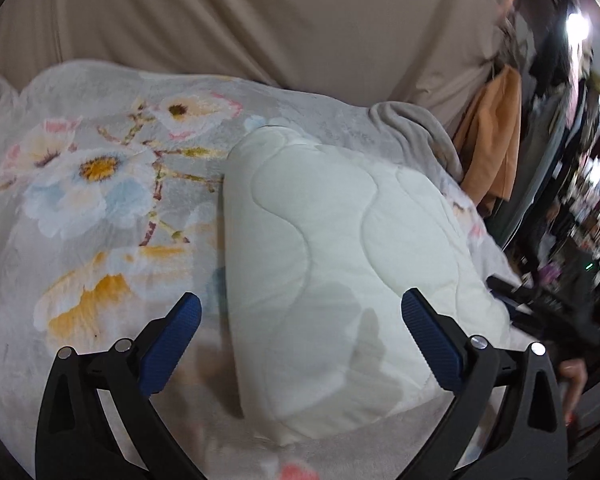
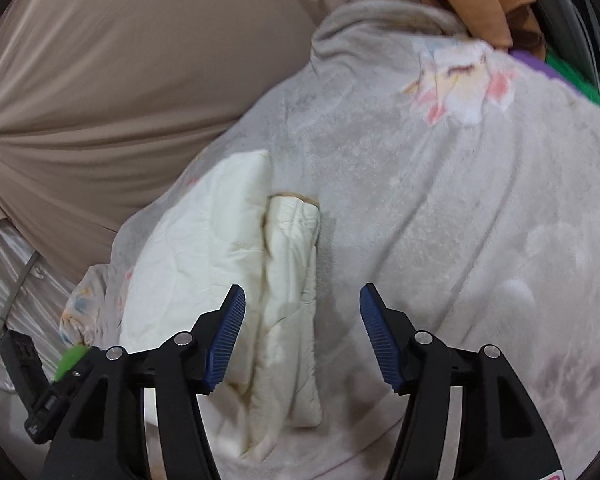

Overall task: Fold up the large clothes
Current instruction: 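Grasp the coat bundle with both tools and lift it off the blanket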

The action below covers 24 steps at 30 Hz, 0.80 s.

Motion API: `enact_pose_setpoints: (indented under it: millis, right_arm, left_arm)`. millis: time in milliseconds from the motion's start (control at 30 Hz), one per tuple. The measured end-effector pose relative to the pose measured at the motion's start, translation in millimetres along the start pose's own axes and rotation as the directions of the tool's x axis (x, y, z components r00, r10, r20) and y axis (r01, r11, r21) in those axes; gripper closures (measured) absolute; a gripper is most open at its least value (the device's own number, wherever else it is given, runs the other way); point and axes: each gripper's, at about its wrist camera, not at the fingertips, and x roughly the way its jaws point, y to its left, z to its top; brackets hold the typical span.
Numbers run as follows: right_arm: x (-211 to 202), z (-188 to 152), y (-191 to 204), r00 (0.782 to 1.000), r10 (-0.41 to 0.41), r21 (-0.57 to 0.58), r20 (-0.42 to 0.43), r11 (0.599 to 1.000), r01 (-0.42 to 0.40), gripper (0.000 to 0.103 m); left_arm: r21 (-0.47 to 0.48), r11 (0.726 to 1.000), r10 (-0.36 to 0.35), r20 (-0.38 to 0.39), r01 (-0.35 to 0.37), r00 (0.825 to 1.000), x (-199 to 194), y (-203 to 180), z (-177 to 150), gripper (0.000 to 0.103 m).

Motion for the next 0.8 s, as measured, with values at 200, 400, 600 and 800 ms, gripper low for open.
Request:
enact_pose_setpoints:
  millis: [200, 400, 600, 800]
  right_arm:
    - [46, 1, 4, 0.989, 0.064, 0.022, -0.133, 0.998, -0.062, 0.043]
    - [70, 1, 21, 0.976, 0.098, -0.024, -0.194, 0.994, -0.104, 0.039]
    - [102, 0, 14, 0.947, 0.195, 0.052, -0.257, 0.981, -0.188, 0.036]
    - [103, 0, 21, 0.947, 0.208, 0.004, -0.245, 0.977, -0.213, 0.053]
  left_arm:
    - [-0.079, 0.996, -0.057, -0.108, 0.048, 0.993, 31, 27, -1, 0.005]
    - [-0.058, 0.994, -0.104, -0.162, 0.095, 0.981, 54, 9, -7, 0.005]
    - [0.043, 0.999, 0.031, -0.129, -0.026, 0.991, 62, -17, -10, 0.005]
    - [0.103, 0.991, 0.096, -0.09, -0.087, 0.991, 64, -30, -10, 0.005]
